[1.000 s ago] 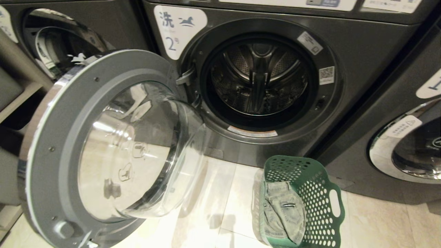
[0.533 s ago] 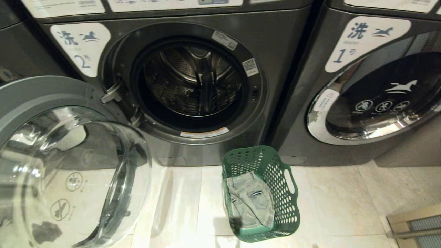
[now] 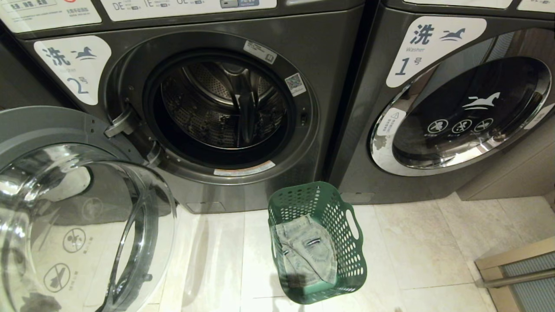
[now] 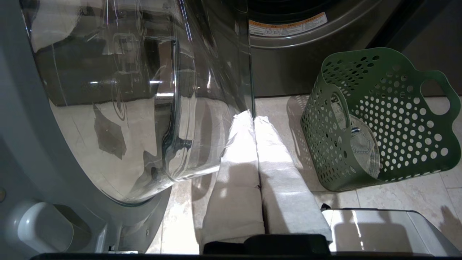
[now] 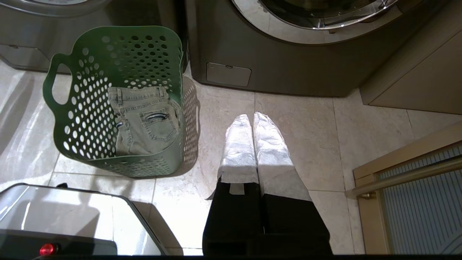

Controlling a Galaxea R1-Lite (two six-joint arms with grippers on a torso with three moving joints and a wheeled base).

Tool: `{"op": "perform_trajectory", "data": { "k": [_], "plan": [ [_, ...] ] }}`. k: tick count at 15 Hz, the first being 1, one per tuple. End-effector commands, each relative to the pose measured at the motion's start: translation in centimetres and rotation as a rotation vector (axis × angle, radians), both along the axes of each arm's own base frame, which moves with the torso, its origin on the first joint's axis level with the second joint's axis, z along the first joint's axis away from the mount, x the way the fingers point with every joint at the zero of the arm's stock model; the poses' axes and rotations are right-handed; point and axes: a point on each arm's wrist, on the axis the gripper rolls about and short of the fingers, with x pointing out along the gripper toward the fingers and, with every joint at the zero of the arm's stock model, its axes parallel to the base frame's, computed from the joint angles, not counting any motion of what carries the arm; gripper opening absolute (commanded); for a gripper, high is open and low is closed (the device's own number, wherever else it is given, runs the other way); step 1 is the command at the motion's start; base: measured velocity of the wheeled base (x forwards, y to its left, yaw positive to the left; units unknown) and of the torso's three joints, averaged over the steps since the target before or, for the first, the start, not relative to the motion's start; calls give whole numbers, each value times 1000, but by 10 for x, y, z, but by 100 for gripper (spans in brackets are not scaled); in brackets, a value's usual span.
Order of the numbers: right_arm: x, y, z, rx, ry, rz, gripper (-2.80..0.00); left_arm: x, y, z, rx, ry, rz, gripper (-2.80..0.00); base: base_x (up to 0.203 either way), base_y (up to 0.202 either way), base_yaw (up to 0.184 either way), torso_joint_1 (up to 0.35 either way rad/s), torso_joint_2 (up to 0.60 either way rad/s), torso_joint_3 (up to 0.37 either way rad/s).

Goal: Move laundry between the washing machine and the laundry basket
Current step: Close the washing machine door with the left hand

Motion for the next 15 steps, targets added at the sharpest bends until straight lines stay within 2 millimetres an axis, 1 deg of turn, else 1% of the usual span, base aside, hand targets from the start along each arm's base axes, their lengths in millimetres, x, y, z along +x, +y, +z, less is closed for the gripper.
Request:
{"op": "perform_trajectory", "data": {
  "k": [1,8,10,15],
  "plan": [
    [0,0,0,-2,1,1,-280,0,0,0,0,3,0,-280,0,0,0,0,0,0],
    [0,0,0,-9,2,3,-280,0,0,0,0,3,0,-280,0,-8,1,0,0,0],
    [0,0,0,-10,3,1,-280,0,0,0,1,3,0,-280,-1,-153,9,4,3,3],
    [0,0,0,-10,2,2,-280,0,0,0,0,3,0,-280,0,-195,2,0,2,4]
  ]
}}
